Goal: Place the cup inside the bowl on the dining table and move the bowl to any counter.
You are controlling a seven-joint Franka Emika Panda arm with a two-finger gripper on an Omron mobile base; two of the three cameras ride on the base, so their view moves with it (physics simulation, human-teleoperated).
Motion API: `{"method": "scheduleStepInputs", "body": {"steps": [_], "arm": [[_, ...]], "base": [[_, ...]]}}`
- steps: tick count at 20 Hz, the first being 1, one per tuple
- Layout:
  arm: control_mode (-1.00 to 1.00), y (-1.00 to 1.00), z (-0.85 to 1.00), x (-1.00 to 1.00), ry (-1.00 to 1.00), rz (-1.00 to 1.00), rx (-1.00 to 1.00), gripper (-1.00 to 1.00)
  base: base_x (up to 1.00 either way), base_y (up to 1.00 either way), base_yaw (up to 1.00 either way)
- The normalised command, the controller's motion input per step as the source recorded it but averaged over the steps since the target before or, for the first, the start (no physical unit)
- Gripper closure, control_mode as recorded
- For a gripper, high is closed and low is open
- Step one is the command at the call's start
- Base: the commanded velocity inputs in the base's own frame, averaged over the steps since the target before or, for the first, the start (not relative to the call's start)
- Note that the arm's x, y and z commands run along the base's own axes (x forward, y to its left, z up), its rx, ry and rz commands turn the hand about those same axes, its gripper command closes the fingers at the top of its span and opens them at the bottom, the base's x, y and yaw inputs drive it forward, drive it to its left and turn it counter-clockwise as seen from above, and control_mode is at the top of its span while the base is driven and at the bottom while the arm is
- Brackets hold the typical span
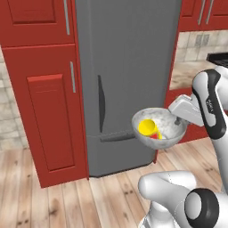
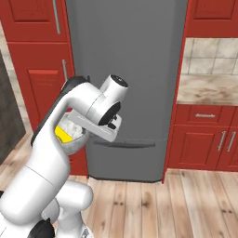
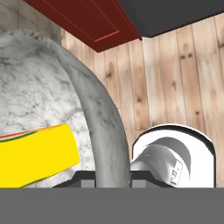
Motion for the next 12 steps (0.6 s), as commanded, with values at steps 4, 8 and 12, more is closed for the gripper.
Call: {"method": "scheduleStepInputs", "body": {"steps": [4,8,12], "arm": [[1.0,0.0,0.0,0.0,0.0,0.0,0.0,1.0],[1.0,0.0,0.0,0.0,0.0,0.0,0.0,1.0],[1.0,0.0,0.0,0.0,0.0,0.0,0.0,1.0]], "base": [[0.49,0.0,-0.03],[0.51,-0.12,-0.01],[0.41,-0.36,0.0]]}}
